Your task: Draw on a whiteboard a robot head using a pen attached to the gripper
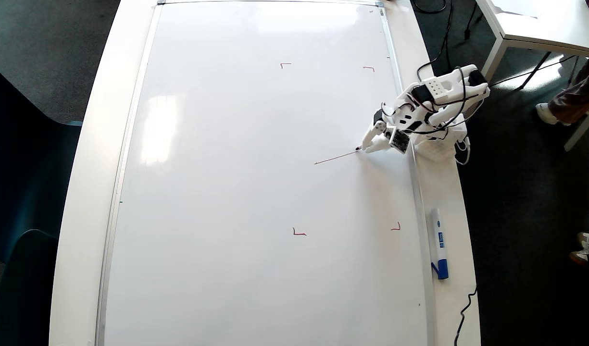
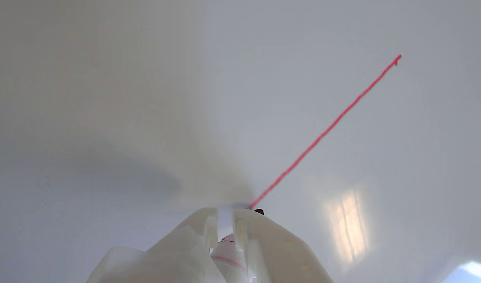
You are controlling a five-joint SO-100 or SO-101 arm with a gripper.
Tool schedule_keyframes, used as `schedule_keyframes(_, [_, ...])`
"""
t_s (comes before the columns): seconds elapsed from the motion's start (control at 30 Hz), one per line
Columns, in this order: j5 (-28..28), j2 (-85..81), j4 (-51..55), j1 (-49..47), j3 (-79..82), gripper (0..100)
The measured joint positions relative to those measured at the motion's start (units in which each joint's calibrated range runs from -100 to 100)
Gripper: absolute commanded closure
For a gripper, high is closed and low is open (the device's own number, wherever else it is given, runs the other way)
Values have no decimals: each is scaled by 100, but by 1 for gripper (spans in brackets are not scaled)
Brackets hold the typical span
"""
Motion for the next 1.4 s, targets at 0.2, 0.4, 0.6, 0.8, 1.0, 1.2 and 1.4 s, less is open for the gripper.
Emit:
schedule_keyframes(0.2, [127,102,84,437,-64,99])
schedule_keyframes(0.4, [132,856,186,664,-466,99])
schedule_keyframes(0.6, [132,856,194,716,-466,99])
schedule_keyframes(0.8, [391,559,203,422,-420,99])
schedule_keyframes(1.0, [476,-136,253,181,-247,99])
schedule_keyframes(1.2, [476,-161,253,143,-238,99])
schedule_keyframes(1.4, [476,-152,253,106,-238,99])
